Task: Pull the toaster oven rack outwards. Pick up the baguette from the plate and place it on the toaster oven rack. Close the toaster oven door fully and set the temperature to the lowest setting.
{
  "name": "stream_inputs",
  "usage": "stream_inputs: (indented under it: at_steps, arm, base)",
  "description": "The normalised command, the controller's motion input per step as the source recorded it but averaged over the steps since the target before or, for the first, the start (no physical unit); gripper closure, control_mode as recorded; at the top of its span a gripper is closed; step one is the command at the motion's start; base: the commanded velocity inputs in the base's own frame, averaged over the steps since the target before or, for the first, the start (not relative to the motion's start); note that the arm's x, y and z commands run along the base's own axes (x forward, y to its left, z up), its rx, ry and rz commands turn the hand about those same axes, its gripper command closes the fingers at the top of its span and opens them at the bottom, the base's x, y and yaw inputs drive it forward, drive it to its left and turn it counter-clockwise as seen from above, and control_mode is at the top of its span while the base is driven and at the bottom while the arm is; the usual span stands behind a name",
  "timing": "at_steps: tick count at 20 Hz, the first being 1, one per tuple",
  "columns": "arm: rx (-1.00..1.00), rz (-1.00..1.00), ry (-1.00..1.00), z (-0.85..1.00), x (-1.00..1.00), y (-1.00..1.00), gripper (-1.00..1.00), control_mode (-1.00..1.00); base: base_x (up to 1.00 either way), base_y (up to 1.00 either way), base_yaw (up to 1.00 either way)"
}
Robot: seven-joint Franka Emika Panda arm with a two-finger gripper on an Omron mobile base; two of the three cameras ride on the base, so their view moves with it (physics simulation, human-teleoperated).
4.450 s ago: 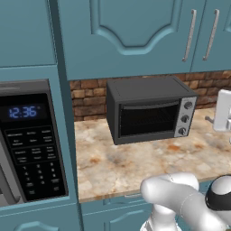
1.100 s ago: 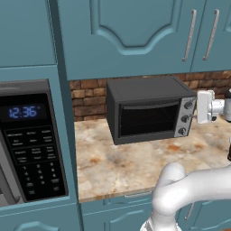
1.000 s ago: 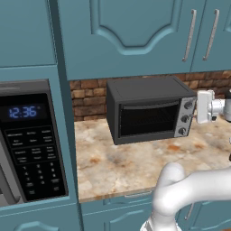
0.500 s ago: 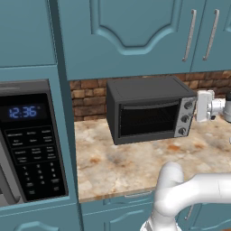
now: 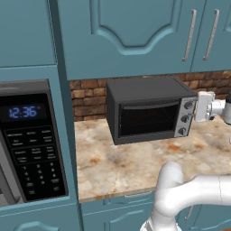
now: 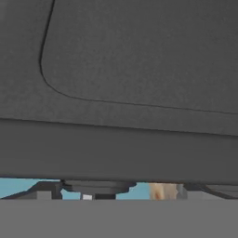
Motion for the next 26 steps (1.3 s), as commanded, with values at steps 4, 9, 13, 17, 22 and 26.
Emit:
stream_inputs:
  at_steps: [4,9,13,17,22,26]
  arm:
    - [-0.03,0.0,-0.02,0.0,0.36,0.03,-1.0,-1.0]
    - [-0.07,0.0,0.0,0.0,0.39,0.16,1.0,-1.0]
    - [-0.08,0.0,-0.01,0.0,0.43,0.17,1.0,-1.0]
    - [-0.05,0.0,-0.02,0.0,0.46,0.06,1.0,-1.0]
    - [-0.13,0.0,0.0,0.0,0.6,0.07,1.0,-1.0]
    - [-0.21,0.0,0.0,0.0,0.63,0.0,1.0,-1.0]
  base:
    - [0.0,0.0,0.0]
    - [0.0,0.0,0.0]
    - [0.0,0.0,0.0]
    - [0.0,0.0,0.0]
    - [0.0,0.0,0.0]
    - [0.0,0.0,0.0]
